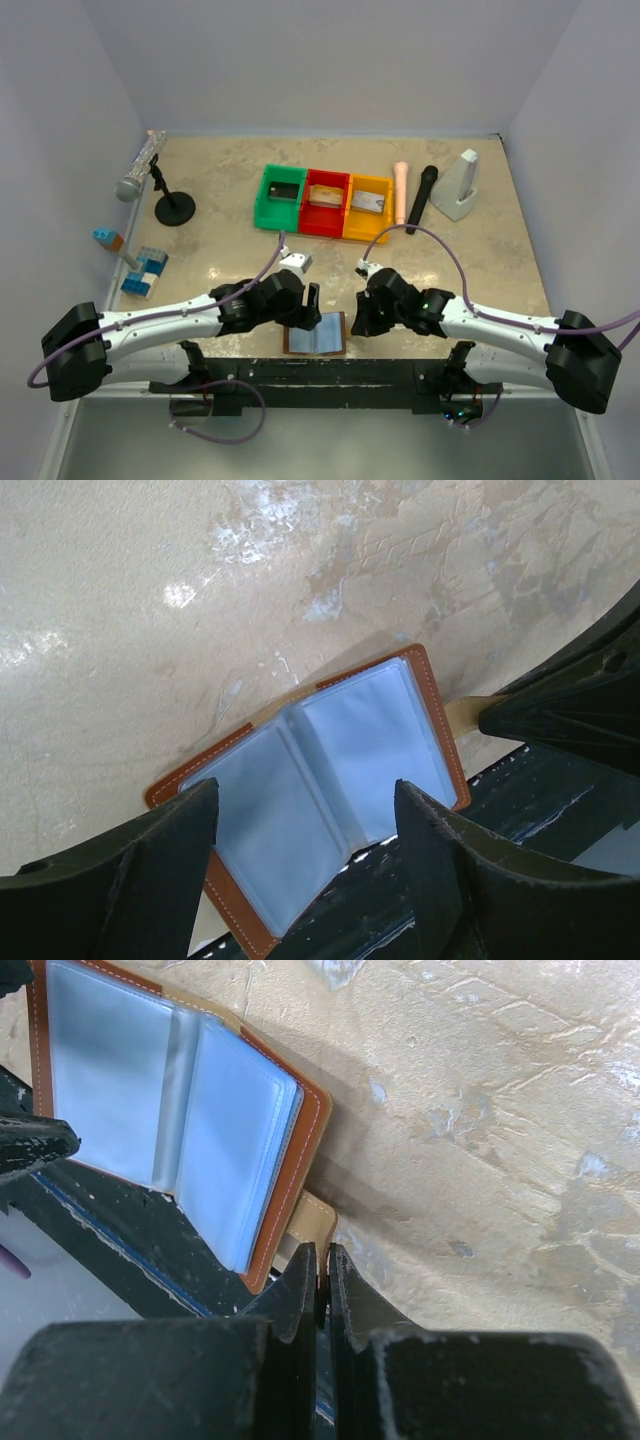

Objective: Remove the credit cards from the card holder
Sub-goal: Remove the credit card from the card holder.

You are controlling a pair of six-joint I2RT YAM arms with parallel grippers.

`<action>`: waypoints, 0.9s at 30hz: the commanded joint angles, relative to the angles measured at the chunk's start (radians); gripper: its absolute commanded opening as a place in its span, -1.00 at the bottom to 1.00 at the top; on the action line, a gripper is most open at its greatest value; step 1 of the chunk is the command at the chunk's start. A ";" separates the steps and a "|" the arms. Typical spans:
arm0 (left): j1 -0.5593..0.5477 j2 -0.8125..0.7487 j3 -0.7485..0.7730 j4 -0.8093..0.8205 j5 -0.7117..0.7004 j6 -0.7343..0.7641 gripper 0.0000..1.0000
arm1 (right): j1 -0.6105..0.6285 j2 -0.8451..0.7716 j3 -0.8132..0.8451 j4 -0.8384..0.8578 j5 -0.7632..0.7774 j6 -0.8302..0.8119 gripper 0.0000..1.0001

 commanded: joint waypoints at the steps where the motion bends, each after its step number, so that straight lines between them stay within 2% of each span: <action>1: 0.002 -0.040 -0.019 -0.036 -0.018 -0.027 0.51 | 0.006 -0.011 0.014 0.031 0.020 0.007 -1.00; 13: -0.001 -0.069 -0.056 -0.096 0.009 -0.041 0.50 | 0.006 0.003 0.028 0.035 0.012 0.004 -1.00; 27: -0.001 -0.002 -0.053 -0.029 0.077 -0.014 0.50 | 0.007 0.004 0.034 0.035 0.006 0.007 -1.00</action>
